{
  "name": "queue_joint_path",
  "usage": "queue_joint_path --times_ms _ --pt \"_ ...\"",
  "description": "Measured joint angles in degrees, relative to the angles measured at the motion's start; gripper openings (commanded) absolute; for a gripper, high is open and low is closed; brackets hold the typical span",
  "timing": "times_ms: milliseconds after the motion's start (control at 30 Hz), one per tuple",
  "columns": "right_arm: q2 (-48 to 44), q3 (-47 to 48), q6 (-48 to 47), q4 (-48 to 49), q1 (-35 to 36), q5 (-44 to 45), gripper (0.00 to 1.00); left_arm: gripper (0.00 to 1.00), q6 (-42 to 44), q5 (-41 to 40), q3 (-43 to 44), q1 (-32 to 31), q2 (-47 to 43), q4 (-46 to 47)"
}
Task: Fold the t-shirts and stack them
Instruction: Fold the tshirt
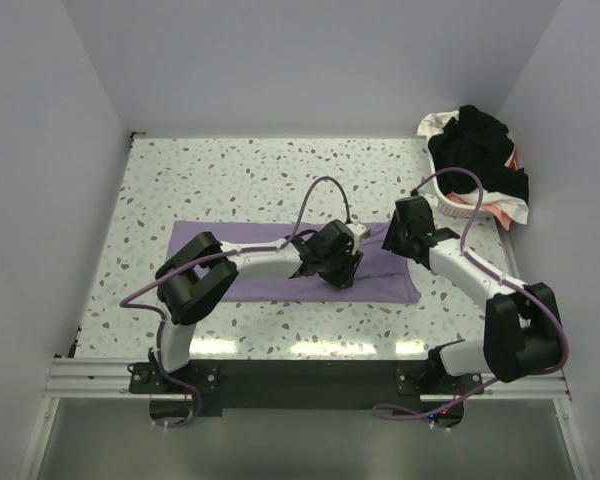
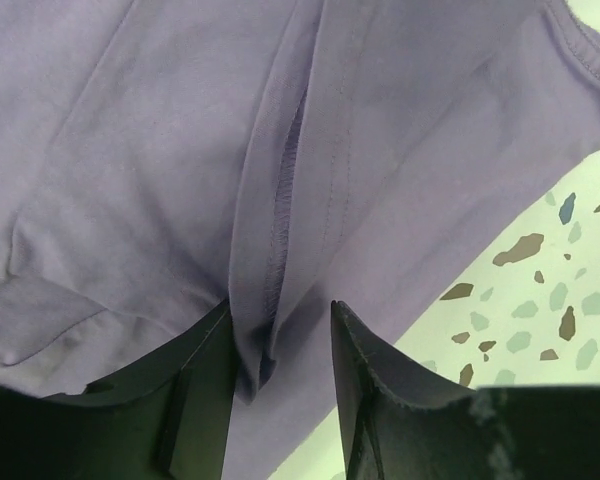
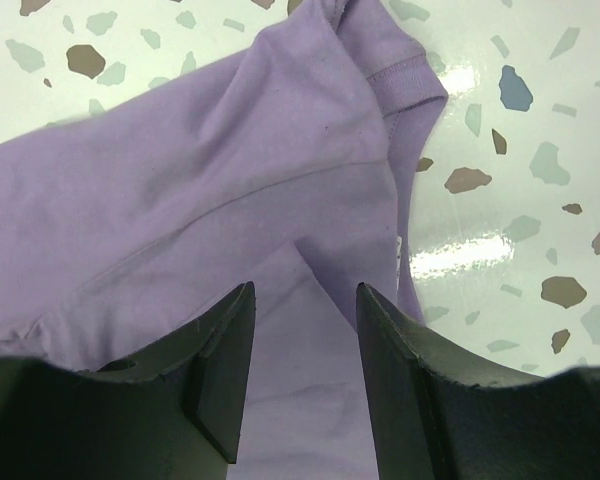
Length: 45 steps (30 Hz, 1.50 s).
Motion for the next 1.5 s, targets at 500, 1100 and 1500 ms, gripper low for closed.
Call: queue_joint_path --times_ms 500,1100,1500 --pt "4.4 0.2 -0.2 0.9 0.0 0.0 0.45 0.42 3.3 -3.3 -4.4 -0.7 -2.8 1.7" --pt "11.1 2.9 -0.4 3.5 0.0 -0.4 0.06 0.41 3.4 -3.5 -5.0 -0.8 -3.0 2.5" --pt "6.6 0.4 -0.6 3.3 0.0 -1.5 0.34 0.4 3.4 -4.4 -5.0 -0.8 -3.1 2.2"
